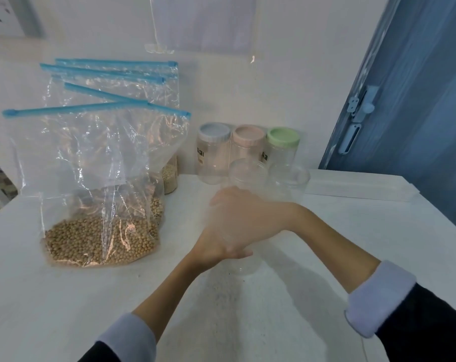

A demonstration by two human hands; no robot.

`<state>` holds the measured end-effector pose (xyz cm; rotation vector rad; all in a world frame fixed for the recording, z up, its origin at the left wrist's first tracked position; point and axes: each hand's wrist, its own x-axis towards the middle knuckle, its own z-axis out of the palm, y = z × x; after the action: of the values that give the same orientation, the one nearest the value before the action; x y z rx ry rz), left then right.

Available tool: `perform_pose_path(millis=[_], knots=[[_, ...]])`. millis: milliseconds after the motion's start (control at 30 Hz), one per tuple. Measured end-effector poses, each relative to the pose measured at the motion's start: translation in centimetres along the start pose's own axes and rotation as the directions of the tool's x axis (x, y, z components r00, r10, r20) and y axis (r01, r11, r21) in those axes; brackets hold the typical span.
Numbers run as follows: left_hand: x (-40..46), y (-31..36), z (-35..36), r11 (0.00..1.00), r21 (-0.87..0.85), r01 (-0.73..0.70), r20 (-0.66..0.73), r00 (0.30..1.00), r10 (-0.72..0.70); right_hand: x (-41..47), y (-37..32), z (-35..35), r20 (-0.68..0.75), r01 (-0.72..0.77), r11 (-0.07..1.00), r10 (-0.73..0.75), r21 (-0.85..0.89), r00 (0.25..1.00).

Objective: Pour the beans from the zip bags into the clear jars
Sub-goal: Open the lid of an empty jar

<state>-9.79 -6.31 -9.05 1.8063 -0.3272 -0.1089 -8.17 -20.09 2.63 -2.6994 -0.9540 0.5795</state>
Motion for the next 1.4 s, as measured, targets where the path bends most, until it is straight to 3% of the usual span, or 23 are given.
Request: perform_pose_path(millis=[67,133,200,300,367,400,433,500,533,567,633,700,767,867,933,1000,1067,1133,1233,1333,1400], knots=[[-0.2,0.3,0.2,1.0,-0.009,0.021,-0.023,1.0,-0.021,-0.1,0.0,0.6,-0.128,-0.134,0.989,0.124,-0.067,0.984],[-0.3,0.4,0.4,0.998,-0.046,0.034,-0.025,0.999,-0.035,0.3,-0.3,1.6,-0.147,-0.272,0.938,0.245,-0.213,0.958],[-0.2,0.4,0.4,0.999,-0.028,0.027,-0.023,0.999,-0.028,0.6,-0.4,1.9,-0.119,-0.235,0.943,0.212,-0.237,0.97],[0.0,0.2,0.1,1.0,-0.02,0.02,-0.006,1.0,-0.02,0.4,0.3,0.4,-0.12,-0.091,0.987,0.075,-0.136,0.99],[-0.1,-0.1,0.1,0.999,-0.024,0.029,-0.007,1.0,-0.029,0.1,1.3,-0.5,-0.204,-0.015,0.989,0.045,0.145,0.978],[-0.2,-0.2,0.2,0.999,-0.026,0.043,-0.026,0.999,-0.044,-0.2,1.8,-0.8,-0.28,0.052,0.917,0.066,0.395,0.958],[-0.3,-0.2,0.3,0.998,-0.027,0.048,-0.044,0.998,-0.049,-0.7,2.3,-0.9,-0.358,0.157,0.739,0.121,0.655,0.926],[-0.3,-0.2,0.5,0.999,-0.024,0.048,-0.061,0.997,-0.049,-1.6,4.0,-0.4,-0.359,0.323,0.165,0.309,0.932,0.881],[-0.3,-0.1,0.6,0.999,-0.026,0.047,-0.063,0.997,-0.049,-2.0,5.0,0.3,-0.311,0.369,-0.085,0.383,0.926,0.87],[-0.3,-0.1,0.7,0.999,-0.028,0.047,-0.066,0.997,-0.049,-2.3,6.0,1.2,-0.26,0.399,-0.245,0.452,0.884,0.853],[-0.5,0.0,0.7,0.999,-0.032,0.043,-0.071,0.996,-0.045,-3.1,7.3,3.0,-0.18,0.439,-0.365,0.565,0.821,0.805],[-0.6,0.1,0.8,0.999,-0.026,0.041,-0.074,0.996,-0.043,-3.4,8.1,5.0,-0.149,0.478,-0.327,0.679,0.815,0.719],[-0.7,0.2,0.9,0.999,-0.022,0.041,-0.074,0.996,-0.043,-3.5,8.6,6.7,-0.089,0.426,-0.234,0.785,0.874,0.614],[-0.9,0.1,1.0,0.999,-0.027,0.044,-0.095,0.994,-0.046,-3.1,9.1,9.1,-0.043,0.184,-0.054,0.873,0.981,0.485],[-1.2,-0.1,1.0,0.999,-0.018,0.042,-0.113,0.993,-0.043,-2.6,9.2,10.3,-0.138,-0.045,0.176,0.886,0.983,0.442],[-1.5,-0.2,1.1,0.999,-0.013,0.044,-0.125,0.991,-0.045,-2.0,9.4,11.3,-0.282,-0.258,0.417,0.857,0.872,0.432],[-1.7,-0.2,1.1,0.999,-0.018,0.038,-0.138,0.99,-0.04,-1.5,9.6,12.0,-0.35,-0.447,0.537,0.829,0.715,0.436],[-1.9,-0.1,1.1,0.999,-0.014,0.035,-0.147,0.989,-0.037,-1.4,9.7,12.3,-0.371,-0.607,0.572,0.82,0.553,0.435],[-2.2,0.0,1.2,0.999,0.014,0.046,-0.144,0.989,-0.043,-1.3,9.6,12.5,-0.387,-0.664,0.583,0.811,0.468,0.439],[-2.9,0.5,0.5,0.998,0.027,0.064,-0.163,0.985,-0.058,-1.3,9.0,10.8,-0.468,-0.631,0.611,0.785,0.478,0.405],[-3.7,1.1,-0.5,0.999,0.007,0.048,-0.234,0.971,-0.045,-1.0,8.2,8.2,-0.572,-0.507,0.669,0.737,0.543,0.36]])
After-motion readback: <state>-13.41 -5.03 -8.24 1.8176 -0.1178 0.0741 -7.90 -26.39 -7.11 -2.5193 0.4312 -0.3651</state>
